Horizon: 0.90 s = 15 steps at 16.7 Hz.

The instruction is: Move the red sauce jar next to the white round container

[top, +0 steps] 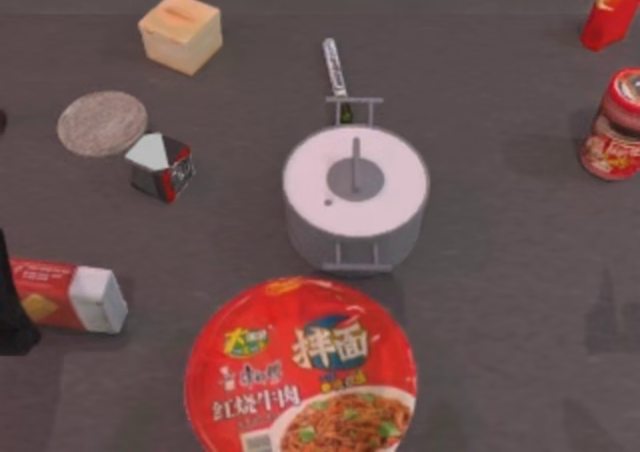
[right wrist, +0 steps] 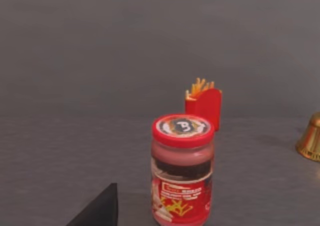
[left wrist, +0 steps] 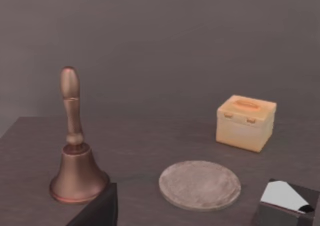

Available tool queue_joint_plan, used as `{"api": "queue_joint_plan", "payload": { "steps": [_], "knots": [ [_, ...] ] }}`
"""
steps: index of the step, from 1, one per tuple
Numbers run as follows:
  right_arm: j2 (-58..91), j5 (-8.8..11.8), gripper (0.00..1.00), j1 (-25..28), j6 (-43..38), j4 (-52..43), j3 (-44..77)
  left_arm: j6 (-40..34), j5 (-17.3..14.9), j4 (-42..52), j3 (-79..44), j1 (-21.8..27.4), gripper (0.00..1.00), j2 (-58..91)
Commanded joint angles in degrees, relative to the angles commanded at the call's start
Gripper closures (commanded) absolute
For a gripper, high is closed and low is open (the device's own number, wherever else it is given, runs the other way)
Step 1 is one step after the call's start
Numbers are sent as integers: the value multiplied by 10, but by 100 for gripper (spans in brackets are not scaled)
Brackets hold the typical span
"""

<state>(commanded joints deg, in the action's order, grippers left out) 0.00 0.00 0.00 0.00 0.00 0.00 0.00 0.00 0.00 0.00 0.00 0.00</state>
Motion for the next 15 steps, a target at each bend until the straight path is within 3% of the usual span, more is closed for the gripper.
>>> {"api": "queue_joint_plan", "payload": {
  "steps": [7,15],
  "knots": [
    [69,-12,0,-17,-7,-64,83,0,0,0,0,0,0,0],
    [442,-36,0,-55,-18,-345,486,0,0,0,0,0,0,0]
  ]
}}
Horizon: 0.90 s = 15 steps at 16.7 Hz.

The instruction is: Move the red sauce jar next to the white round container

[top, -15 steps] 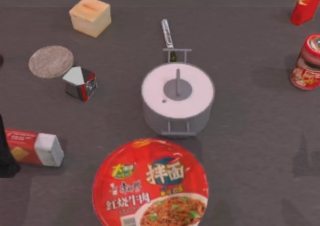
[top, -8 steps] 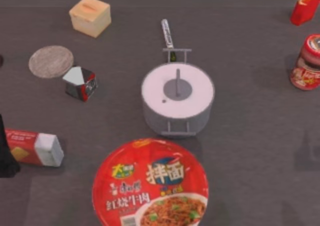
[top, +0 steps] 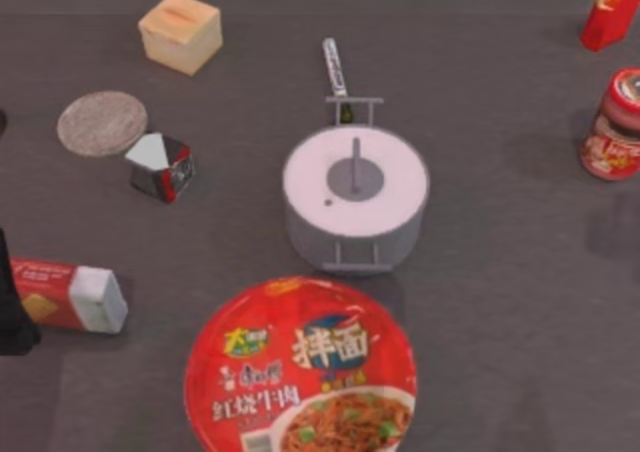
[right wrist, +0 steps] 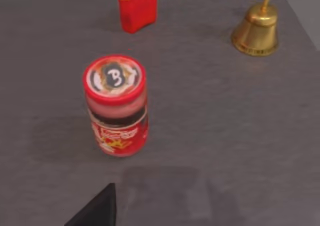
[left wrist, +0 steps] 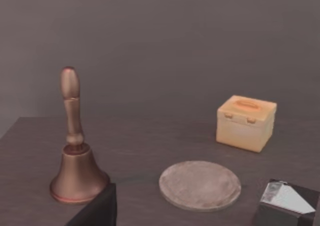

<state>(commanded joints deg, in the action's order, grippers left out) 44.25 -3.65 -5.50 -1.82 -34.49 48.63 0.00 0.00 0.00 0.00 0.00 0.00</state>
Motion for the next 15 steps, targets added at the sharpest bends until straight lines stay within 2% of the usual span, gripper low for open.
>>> {"api": "queue_joint_plan", "payload": {
  "steps": [4,8,11,15],
  "knots": [
    [267,-7,0,-9,6,-175,243,0,0,0,0,0,0,0],
    [532,-5,0,-4,21,-323,454,0,0,0,0,0,0,0],
    [694,2,0,8,36,-398,584,0,0,0,0,0,0,0],
    [842,18,0,29,57,-450,722,0,0,0,0,0,0,0]
  ]
}}
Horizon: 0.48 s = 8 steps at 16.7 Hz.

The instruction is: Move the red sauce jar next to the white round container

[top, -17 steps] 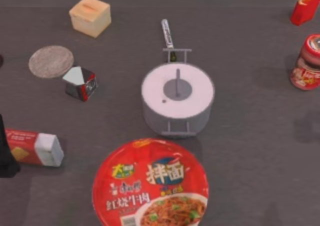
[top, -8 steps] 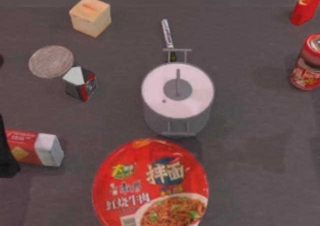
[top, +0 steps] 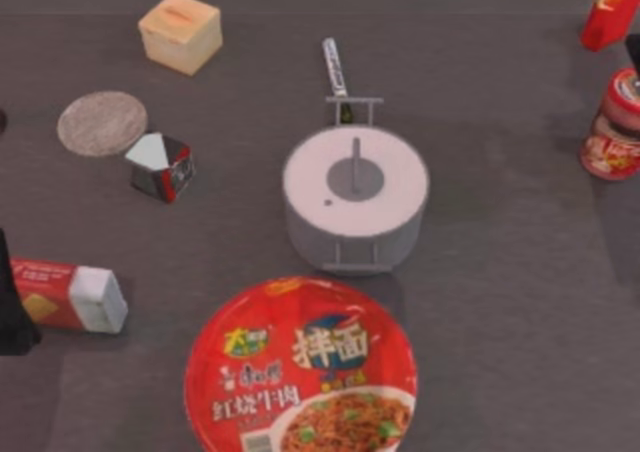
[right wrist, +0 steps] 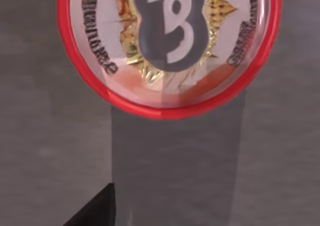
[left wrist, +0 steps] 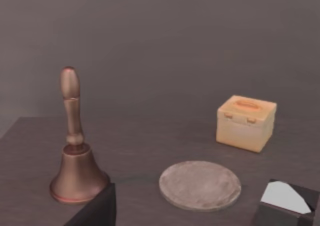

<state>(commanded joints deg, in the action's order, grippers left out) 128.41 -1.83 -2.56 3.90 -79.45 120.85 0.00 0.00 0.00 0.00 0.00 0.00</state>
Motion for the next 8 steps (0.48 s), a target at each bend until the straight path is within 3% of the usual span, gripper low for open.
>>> {"api": "queue_joint_plan", "payload": {
  "steps": [8],
  "knots": [
    [125,23,0,29,25,-15,159,0,0,0,0,0,0,0]
  ]
}}
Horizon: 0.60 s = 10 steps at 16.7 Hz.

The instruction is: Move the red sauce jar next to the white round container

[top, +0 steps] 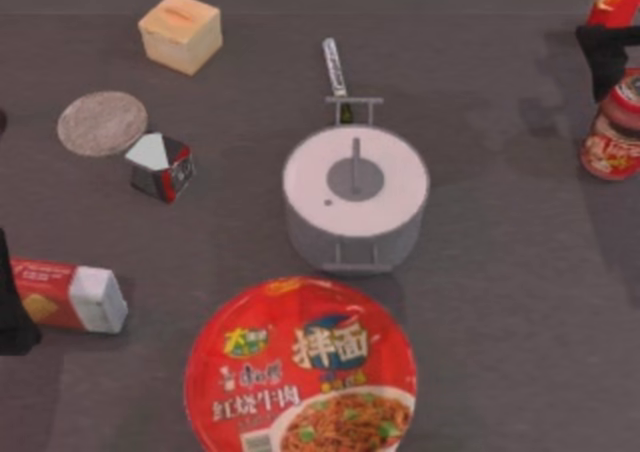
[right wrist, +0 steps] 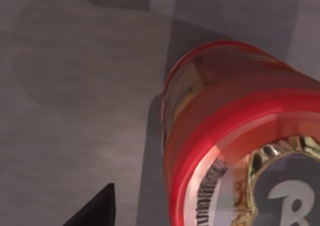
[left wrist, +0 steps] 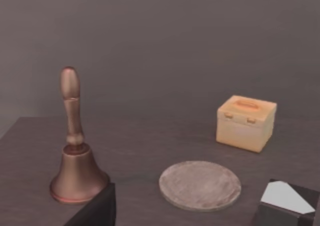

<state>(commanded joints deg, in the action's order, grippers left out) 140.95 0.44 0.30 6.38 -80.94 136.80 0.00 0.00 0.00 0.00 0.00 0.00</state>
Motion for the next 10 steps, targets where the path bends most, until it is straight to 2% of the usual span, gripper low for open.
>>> {"api": "queue_joint_plan", "payload": {
  "steps": [6,10],
  "knots": [
    [-1,0,0,-1,1,10,-12,0,0,0,0,0,0,0],
    [1,0,0,1,-1,85,-82,0,0,0,0,0,0,0]
  ]
}}
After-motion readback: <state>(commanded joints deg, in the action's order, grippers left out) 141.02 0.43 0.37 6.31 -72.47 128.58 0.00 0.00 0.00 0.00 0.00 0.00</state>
